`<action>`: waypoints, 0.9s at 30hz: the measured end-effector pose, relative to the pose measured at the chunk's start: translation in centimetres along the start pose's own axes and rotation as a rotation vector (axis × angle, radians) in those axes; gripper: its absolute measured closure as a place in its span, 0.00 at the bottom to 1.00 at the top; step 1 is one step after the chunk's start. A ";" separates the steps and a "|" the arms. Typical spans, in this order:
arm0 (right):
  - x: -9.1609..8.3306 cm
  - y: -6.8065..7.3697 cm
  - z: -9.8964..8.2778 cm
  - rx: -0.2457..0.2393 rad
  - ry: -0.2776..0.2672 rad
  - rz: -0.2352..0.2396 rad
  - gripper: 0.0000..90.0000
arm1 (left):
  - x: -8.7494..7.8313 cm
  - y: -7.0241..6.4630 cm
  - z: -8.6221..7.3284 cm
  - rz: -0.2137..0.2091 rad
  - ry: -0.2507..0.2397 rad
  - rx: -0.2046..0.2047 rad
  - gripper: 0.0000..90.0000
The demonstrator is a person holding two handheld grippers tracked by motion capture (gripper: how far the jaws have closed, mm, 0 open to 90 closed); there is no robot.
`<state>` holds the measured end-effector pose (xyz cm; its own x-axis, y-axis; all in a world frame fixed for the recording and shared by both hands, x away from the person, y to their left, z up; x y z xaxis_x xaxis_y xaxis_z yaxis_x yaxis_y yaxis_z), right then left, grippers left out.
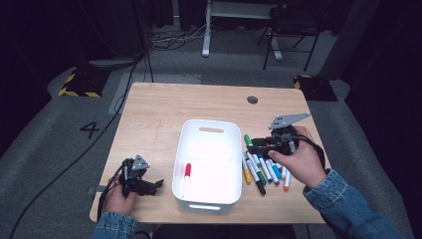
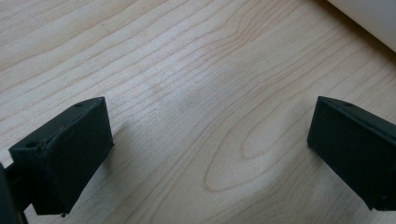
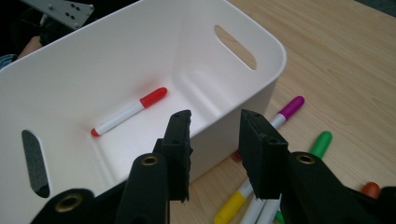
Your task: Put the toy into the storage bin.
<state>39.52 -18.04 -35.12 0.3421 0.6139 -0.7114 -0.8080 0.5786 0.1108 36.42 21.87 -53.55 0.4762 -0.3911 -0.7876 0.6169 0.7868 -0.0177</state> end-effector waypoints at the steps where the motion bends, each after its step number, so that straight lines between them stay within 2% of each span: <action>1: -0.3 -0.9 -0.4 0.013 -0.007 -0.017 0.72 | 0.0 0.0 0.0 0.001 0.000 0.000 0.00; 2: -0.3 -0.9 -0.4 0.013 -0.007 -0.017 0.72 | 0.0 0.0 0.0 0.001 0.000 0.000 0.00; 3: -0.5 -1.8 -0.9 0.036 -0.010 -0.027 0.72 | 0.0 0.0 0.0 0.001 0.000 0.000 0.00; 5: -0.6 -2.5 -1.3 0.055 -0.010 -0.043 0.72 | 0.0 0.0 0.0 0.001 0.000 0.000 0.00; 6: -0.6 -2.5 -1.3 0.055 -0.010 -0.043 0.72 | 0.0 0.0 0.0 0.001 0.000 0.000 0.00; 7: -0.8 -3.3 -1.7 0.070 -0.013 -0.061 0.72 | 0.0 0.0 0.0 0.001 0.001 0.000 0.00; 8: -0.8 -3.3 -1.7 0.070 -0.013 -0.061 0.72 | 0.0 0.0 0.0 0.001 0.000 0.000 0.00; 9: -0.9 -3.7 -1.9 0.091 -0.018 -0.071 0.72 | 0.0 0.0 0.0 0.001 0.000 0.000 0.00; 13: -1.2 -5.6 -2.9 0.119 -0.015 -0.109 0.72 | 0.0 0.0 0.0 0.001 0.001 0.000 0.00; 16: -1.1 -6.3 -3.4 0.128 -0.007 -0.125 0.72 | 0.0 0.0 0.0 0.001 0.001 0.000 0.00; 20: -0.4 -7.6 -4.3 0.138 0.015 -0.156 0.74 | 0.0 0.0 0.0 0.004 0.001 0.001 0.00; 21: 0.2 -8.2 -4.8 0.148 0.030 -0.167 0.75 | 0.0 0.0 0.0 0.004 0.001 0.001 0.00; 25: 1.2 -9.2 -5.5 0.166 0.053 -0.179 0.76 | 0.0 0.0 -0.1 -0.008 0.002 -0.004 0.00; 27: 2.2 -10.0 -6.2 0.183 0.081 -0.190 0.77 | 0.0 0.2 -0.1 -0.002 -0.002 0.010 0.00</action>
Point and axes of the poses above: each handheld gripper's, and its own axes: x roughly forward along the jaws, z roughly out of its top, y roughly to its left, the point moved 4 cm from there along x, roughly forward along the jaws, and after that the axes turned 3 degrees about y, right-handed, at the moved point
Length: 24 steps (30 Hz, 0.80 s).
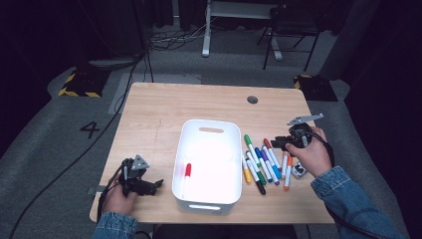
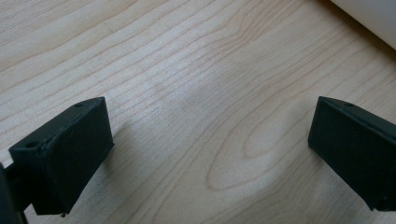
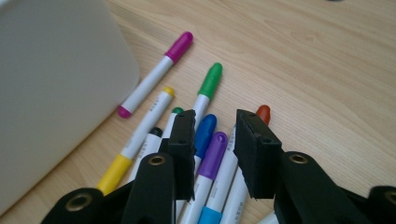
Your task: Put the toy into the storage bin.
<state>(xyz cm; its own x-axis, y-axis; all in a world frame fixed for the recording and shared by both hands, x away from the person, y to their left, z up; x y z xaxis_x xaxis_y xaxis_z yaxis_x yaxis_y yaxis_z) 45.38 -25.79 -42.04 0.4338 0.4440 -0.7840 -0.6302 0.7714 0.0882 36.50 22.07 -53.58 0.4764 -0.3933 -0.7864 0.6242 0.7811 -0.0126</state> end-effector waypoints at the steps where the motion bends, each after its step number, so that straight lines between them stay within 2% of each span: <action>1: 0.4 -0.2 -0.1 0.005 0.007 -0.007 0.77 | 0.0 0.0 0.0 0.000 0.000 0.000 0.00; 9: 2.8 -2.0 -1.4 0.026 0.067 -0.042 0.77 | -0.1 0.1 0.0 -0.005 0.005 -0.003 0.00; 14: 4.5 -3.2 -2.5 0.064 0.109 -0.047 0.77 | -0.1 0.1 0.0 -0.005 0.005 -0.003 0.00; 24: 6.0 -3.8 -3.4 0.098 0.151 -0.048 0.78 | -0.1 0.1 -0.1 -0.004 0.005 -0.003 0.00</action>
Point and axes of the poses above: each handheld gripper's, and its own axes: x roughly forward along the jaws, z roughly out of its top, y roughly to its left, the point moved 4 cm from there along x, roughly forward along the jaws, and after that the axes turned 3 degrees about y, right-handed, at the moved point
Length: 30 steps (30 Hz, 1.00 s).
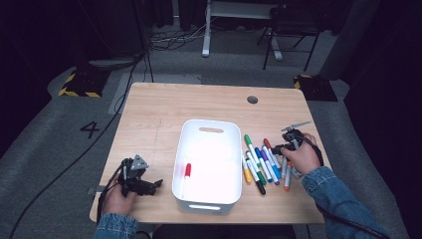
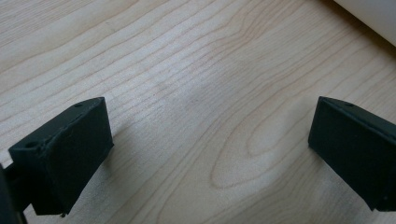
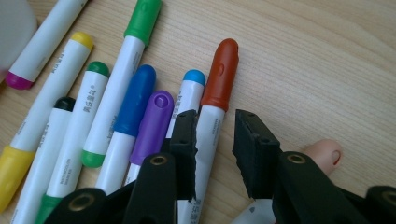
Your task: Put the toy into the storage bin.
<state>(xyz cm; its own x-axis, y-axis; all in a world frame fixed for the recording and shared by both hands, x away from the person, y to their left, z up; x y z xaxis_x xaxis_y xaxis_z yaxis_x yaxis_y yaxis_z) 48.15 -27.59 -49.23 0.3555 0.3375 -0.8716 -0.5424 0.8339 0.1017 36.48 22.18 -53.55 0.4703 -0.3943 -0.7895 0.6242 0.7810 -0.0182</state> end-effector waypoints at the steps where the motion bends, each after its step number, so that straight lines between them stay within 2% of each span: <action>1: 0.1 0.1 0.0 0.008 0.005 0.002 0.78 | 0.0 0.0 0.0 0.000 0.000 0.000 0.00; 8: 1.1 0.2 -0.1 -0.001 0.031 -0.013 0.79 | 0.0 -0.1 0.0 0.000 0.000 -0.008 0.00; 16: 1.7 0.3 0.0 0.014 0.026 -0.045 0.78 | 0.0 -0.1 0.0 0.001 -0.001 -0.008 0.00; 25: 1.9 1.0 0.3 0.050 0.033 -0.110 0.82 | 0.0 -0.1 0.0 0.002 -0.001 -0.008 0.00; 30: 2.1 1.3 0.5 0.071 0.014 -0.124 0.86 | 0.0 0.0 0.0 0.004 -0.001 -0.006 0.00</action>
Point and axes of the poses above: each handheld gripper's, and its own axes: x roughly forward along the jaws, z roughly out of its top, y roughly to its left, the point moved 4 cm from there along x, roughly forward along the jaws, and after that the axes turned 3 degrees about y, right-handed, at the moved point
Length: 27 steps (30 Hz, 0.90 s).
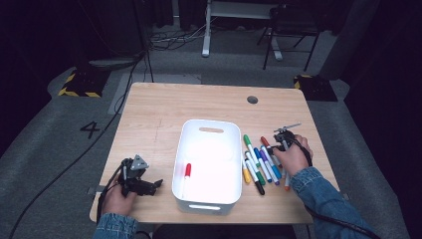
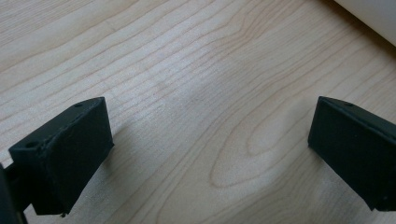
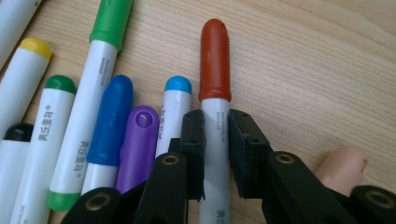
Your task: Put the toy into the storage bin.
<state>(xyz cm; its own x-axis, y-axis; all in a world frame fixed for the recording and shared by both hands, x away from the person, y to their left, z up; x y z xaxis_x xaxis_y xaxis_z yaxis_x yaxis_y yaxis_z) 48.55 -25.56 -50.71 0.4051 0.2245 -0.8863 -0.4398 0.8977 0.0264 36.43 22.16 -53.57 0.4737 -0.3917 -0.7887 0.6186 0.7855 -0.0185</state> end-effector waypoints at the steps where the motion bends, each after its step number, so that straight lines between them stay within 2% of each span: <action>1: 0.0 0.1 0.0 0.002 -0.003 -0.008 0.86 | 0.0 0.0 0.0 -0.001 0.001 0.000 0.00; 4: -0.3 0.2 0.2 -0.003 -0.037 -0.006 0.86 | 0.0 0.0 0.0 0.001 0.001 -0.001 0.00; 12: -2.0 0.8 1.0 -0.015 -0.080 0.022 0.86 | 0.0 0.0 0.0 -0.001 0.001 0.001 0.00; 14: -2.9 0.9 1.3 -0.021 -0.111 0.035 0.86 | 0.0 0.0 0.0 -0.002 0.001 -0.001 0.00; 16: -3.2 0.9 1.3 -0.016 -0.108 0.040 0.86 | 0.0 0.0 0.0 0.000 0.001 0.000 0.00; 27: -6.8 2.1 2.5 -0.062 -0.198 0.098 0.86 | 0.0 0.0 0.0 -0.001 0.001 0.001 0.00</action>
<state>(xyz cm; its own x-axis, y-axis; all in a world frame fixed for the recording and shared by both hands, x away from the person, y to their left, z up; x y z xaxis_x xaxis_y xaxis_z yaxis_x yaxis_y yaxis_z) 46.86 -24.31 -43.48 0.5049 0.3847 -0.7727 -0.5308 0.8443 0.0735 36.42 22.17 -53.56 0.4723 -0.3922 -0.7894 0.6196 0.7847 -0.0192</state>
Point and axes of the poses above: each handheld gripper's, and its own axes: x roughly forward along the jaws, z roughly out of its top, y roughly to its left, the point moved 4 cm from there along x, roughly forward along the jaws, and after that the axes turned 3 degrees about y, right-handed, at the moved point
